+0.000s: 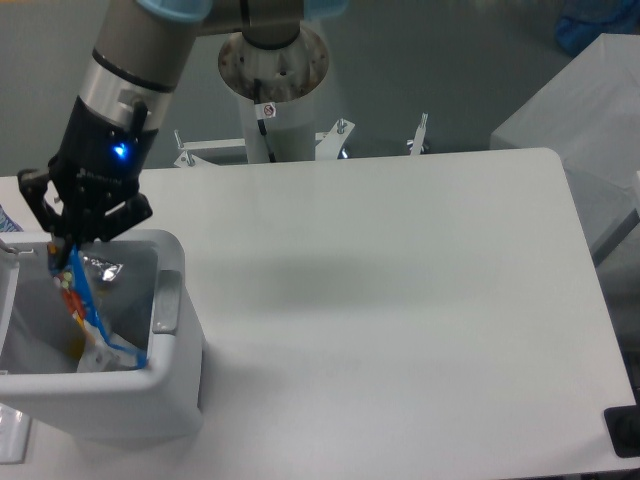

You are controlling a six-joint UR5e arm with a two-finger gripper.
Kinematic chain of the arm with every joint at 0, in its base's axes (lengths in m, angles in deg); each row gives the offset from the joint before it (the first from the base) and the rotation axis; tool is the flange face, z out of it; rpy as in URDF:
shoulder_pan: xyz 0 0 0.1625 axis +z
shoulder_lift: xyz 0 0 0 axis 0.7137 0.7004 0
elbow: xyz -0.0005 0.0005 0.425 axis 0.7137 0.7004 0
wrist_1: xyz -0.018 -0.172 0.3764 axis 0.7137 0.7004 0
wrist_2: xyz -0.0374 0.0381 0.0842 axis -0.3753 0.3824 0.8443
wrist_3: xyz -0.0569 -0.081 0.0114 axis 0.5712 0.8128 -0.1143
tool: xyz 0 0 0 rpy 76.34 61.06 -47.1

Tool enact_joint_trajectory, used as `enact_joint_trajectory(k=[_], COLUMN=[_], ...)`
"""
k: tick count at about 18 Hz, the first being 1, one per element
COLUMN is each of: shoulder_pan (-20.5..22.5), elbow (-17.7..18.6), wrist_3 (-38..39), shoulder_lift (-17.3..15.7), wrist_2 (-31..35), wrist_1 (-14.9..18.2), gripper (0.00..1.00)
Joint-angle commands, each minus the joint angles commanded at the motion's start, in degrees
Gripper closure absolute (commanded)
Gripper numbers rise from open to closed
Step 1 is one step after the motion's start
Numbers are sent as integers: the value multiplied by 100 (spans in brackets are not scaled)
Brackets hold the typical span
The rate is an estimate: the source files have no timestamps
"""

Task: Place the trash in the trash can
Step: 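Push the wrapper down into the bin and open the gripper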

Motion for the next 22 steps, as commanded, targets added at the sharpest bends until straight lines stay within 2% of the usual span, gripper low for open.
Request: enact_joint_trajectory(k=[3, 12, 17, 18, 19, 21, 22], shoulder_pan=[0, -52, -219, -263, -272, -272, -272], elbow=[35, 378, 316, 316, 316, 282, 281], wrist_3=[-26, -62, -97, -123, -193, -447, -509], shoulder_lift=[106, 27, 36, 27, 1, -17, -43], wrist_2=[229, 247, 247, 247, 247, 247, 290], wrist_1=[0, 0, -18, -9, -18, -9, 0], gripper=[96, 95, 86, 80, 68, 34, 1])
